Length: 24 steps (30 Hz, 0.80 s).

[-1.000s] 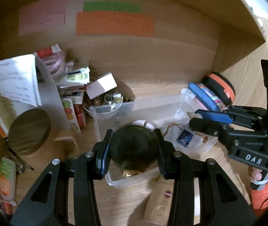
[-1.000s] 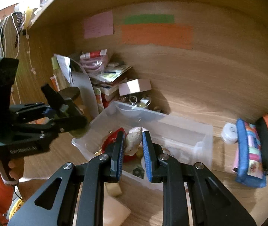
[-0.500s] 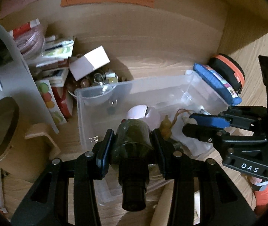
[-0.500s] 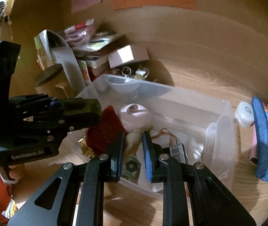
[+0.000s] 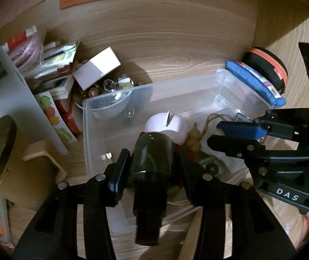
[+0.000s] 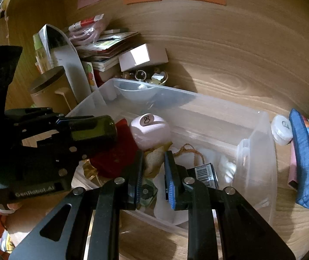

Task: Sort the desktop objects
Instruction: 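Carry the bottle and shell over the clear box and lower them inside, then open both tools and withdraw them from the clear box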

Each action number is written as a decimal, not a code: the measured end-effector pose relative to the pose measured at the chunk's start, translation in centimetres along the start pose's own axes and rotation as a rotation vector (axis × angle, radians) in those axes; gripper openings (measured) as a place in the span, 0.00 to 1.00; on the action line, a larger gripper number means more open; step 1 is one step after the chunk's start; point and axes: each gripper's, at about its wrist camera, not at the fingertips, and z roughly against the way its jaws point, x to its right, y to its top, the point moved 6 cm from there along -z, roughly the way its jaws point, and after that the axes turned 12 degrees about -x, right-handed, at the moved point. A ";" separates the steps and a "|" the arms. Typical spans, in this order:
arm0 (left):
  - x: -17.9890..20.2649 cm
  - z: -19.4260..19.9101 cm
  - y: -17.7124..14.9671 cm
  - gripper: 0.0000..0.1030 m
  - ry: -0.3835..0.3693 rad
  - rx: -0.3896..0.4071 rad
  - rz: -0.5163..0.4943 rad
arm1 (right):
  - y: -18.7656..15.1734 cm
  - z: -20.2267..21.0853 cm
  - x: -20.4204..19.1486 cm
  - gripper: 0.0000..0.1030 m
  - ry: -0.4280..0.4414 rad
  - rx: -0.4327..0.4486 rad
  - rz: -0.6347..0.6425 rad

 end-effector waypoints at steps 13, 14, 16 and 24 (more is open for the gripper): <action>-0.8 1.3 0.1 0.68 0.037 0.057 0.004 | 0.3 2.0 -0.3 0.44 0.000 0.067 0.020; -0.8 1.3 0.1 0.70 0.037 0.060 0.006 | 0.3 2.1 -0.2 0.47 -0.003 0.072 0.018; -0.9 1.5 0.2 0.71 0.045 0.066 0.008 | 0.4 2.4 -0.1 0.51 -0.007 0.081 0.010; -1.1 2.0 0.2 0.77 0.059 0.078 0.015 | 0.7 3.3 1.3 0.62 0.033 0.102 -0.054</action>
